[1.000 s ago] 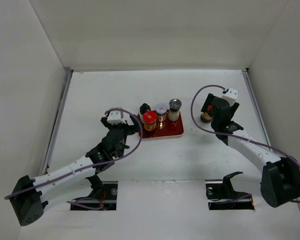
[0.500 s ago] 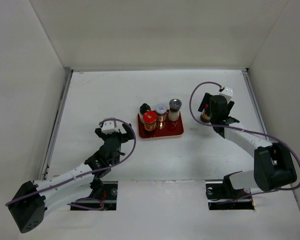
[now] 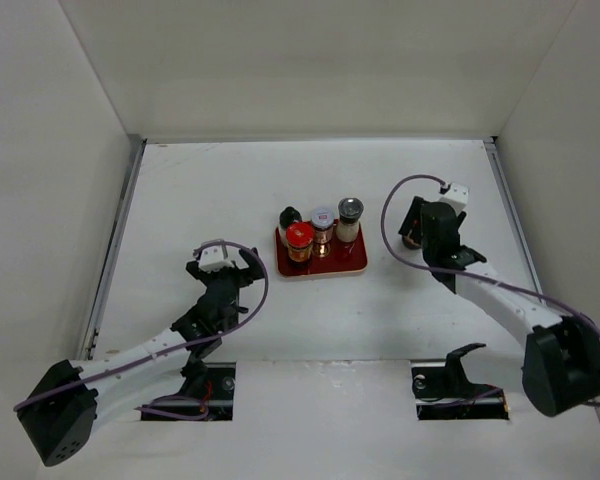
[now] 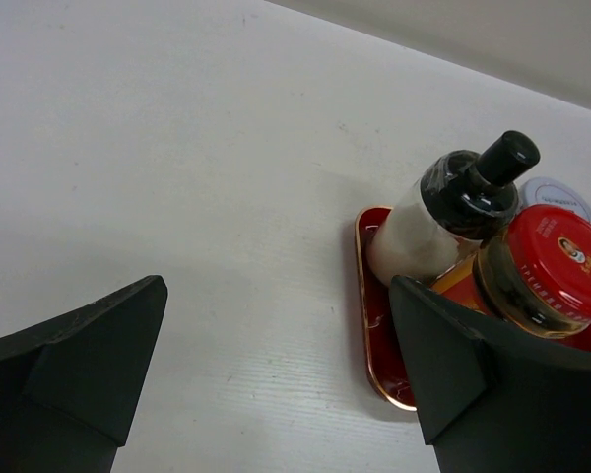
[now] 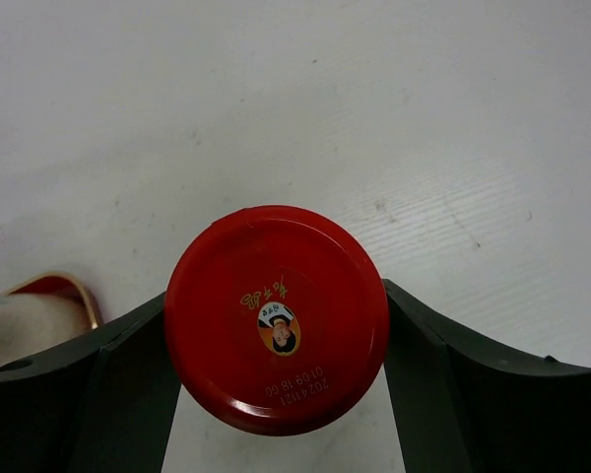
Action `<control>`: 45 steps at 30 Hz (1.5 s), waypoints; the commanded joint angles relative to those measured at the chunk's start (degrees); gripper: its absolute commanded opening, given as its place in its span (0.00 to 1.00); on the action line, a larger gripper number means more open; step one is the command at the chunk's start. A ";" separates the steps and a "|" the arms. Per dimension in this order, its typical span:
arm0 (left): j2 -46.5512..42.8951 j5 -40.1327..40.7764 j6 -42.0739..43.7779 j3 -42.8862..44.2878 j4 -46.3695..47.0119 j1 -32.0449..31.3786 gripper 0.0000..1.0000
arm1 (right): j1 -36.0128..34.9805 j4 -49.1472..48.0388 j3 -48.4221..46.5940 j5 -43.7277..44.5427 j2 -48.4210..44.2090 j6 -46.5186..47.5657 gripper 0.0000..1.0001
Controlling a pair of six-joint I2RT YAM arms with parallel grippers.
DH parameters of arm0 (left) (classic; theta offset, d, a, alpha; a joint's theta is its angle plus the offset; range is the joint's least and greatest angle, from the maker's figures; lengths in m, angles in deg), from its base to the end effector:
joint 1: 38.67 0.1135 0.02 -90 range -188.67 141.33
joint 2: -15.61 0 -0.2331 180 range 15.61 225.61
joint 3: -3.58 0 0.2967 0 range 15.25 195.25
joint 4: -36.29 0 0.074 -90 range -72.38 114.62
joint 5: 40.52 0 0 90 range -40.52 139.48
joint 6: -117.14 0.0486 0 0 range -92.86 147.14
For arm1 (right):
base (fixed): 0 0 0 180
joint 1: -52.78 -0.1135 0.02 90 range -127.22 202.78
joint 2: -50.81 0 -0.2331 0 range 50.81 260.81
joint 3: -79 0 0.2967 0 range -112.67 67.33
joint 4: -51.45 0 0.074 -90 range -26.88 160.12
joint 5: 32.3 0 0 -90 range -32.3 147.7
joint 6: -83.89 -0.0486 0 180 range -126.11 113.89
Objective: Organize the condiment bottles
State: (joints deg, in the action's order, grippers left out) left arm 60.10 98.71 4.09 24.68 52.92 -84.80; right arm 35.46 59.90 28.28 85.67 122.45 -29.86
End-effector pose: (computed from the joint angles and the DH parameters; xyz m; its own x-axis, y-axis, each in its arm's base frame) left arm 0.1866 -0.1410 0.1466 -0.0553 -0.3114 -0.9487 -0.0783 0.9485 -0.3068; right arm 0.3176 0.0752 0.1714 -0.3773 0.2549 -0.8903 0.3051 0.9419 0.1404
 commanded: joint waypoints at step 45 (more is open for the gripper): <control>7.80 2.45 -4.64 6.82 -3.50 -1.81 1.00 | -35.98 -23.59 -5.51 19.49 8.44 3.09 1.00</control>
State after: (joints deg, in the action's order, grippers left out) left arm 67.86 100.51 0.58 28.46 50.80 -86.24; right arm 0.80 41.52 24.39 100.99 134.73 -27.41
